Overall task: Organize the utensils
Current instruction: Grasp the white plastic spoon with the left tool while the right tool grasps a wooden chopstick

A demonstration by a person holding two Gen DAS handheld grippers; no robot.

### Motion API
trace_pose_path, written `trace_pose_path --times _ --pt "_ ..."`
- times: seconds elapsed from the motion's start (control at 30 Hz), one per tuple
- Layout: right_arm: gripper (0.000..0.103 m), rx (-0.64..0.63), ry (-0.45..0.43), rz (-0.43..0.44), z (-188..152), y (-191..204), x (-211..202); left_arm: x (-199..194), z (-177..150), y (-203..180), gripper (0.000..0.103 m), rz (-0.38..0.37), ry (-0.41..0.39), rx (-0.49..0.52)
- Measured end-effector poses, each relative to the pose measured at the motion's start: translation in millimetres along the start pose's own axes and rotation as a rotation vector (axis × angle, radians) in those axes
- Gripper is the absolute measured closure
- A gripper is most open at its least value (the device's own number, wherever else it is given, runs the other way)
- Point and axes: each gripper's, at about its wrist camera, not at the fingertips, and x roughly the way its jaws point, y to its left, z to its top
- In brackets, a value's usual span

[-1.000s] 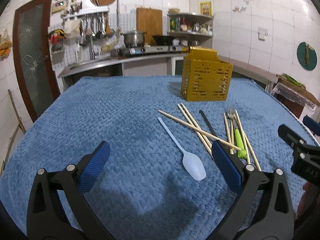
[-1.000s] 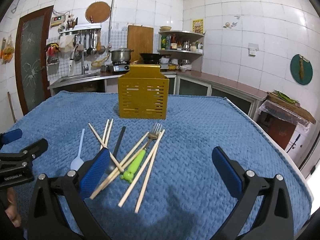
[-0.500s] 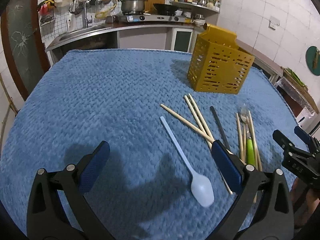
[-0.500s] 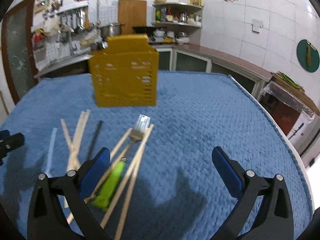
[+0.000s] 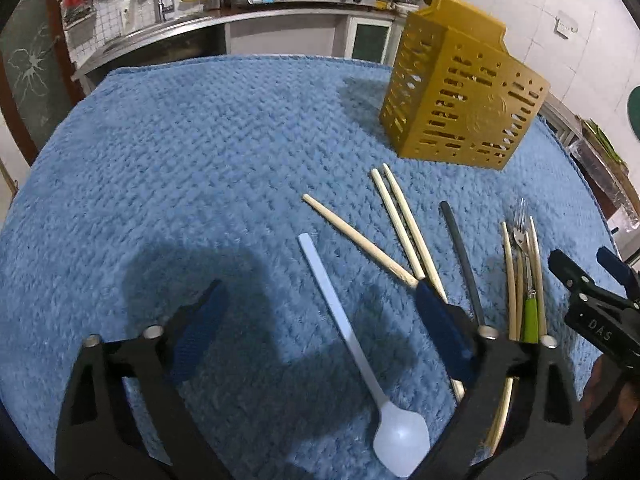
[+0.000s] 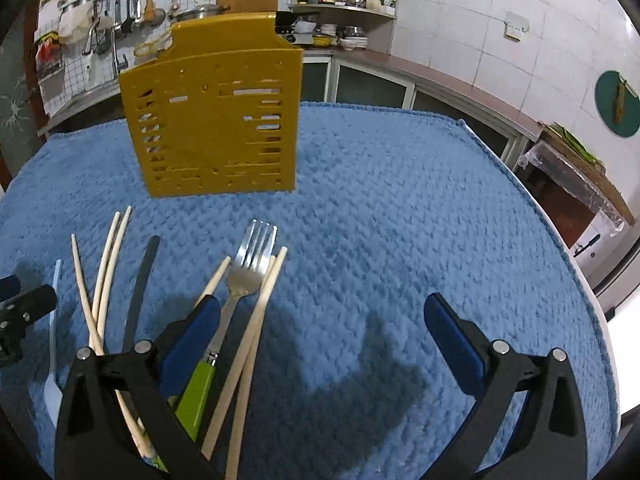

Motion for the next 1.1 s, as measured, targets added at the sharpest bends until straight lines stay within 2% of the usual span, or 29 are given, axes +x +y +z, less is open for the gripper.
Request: trace_pose_path --times 0.07,0.17,0.27,0.33,0.4,0.47,0.6,0.73,1.0,1.03,1.1 --pt "0.004 -0.005 0.007 -0.015 1.4 1.3 3.1 2.9 1.8 -1.2 0.024 0.002 0.012 0.000" --pt "0.004 0.004 0.025 0.009 3.0 -0.1 4.7 7.1 3.9 -2.0 0.034 0.001 0.032 -0.001" --pt "0.008 0.026 0.050 0.037 4.7 -2.3 9.1 12.2 4.9 -3.6 0.047 -0.005 0.061 0.001" --pt "0.030 0.026 0.072 0.055 5.9 -2.4 13.7 15.7 4.8 -3.1 0.051 -0.007 0.083 -0.005" --pt "0.043 0.029 0.099 0.073 5.9 -2.0 18.3 16.7 5.3 -3.6 0.053 -0.003 0.081 -0.007" --pt "0.048 0.035 0.121 0.090 4.6 -1.5 22.1 17.5 6.2 -3.7 0.059 -0.007 0.082 -0.007" --pt "0.072 0.043 0.152 0.120 2.7 -1.4 27.4 20.3 8.8 -3.0 0.063 -0.013 0.097 -0.016" --pt "0.086 0.043 0.159 0.130 2.4 -3.4 27.3 21.5 11.2 -2.9 0.074 -0.016 0.115 -0.017" --pt "0.087 0.057 0.172 0.177 13.0 -10.7 30.0 27.6 18.7 -8.3 0.086 -0.031 0.134 0.000" --pt "0.088 0.056 0.177 0.188 15.0 -10.8 32.0 28.5 20.2 -9.4 0.093 -0.039 0.134 0.004" --pt "0.088 0.048 0.180 0.201 15.7 -9.0 33.7 31.6 22.6 -11.1 0.093 -0.059 0.146 0.007"
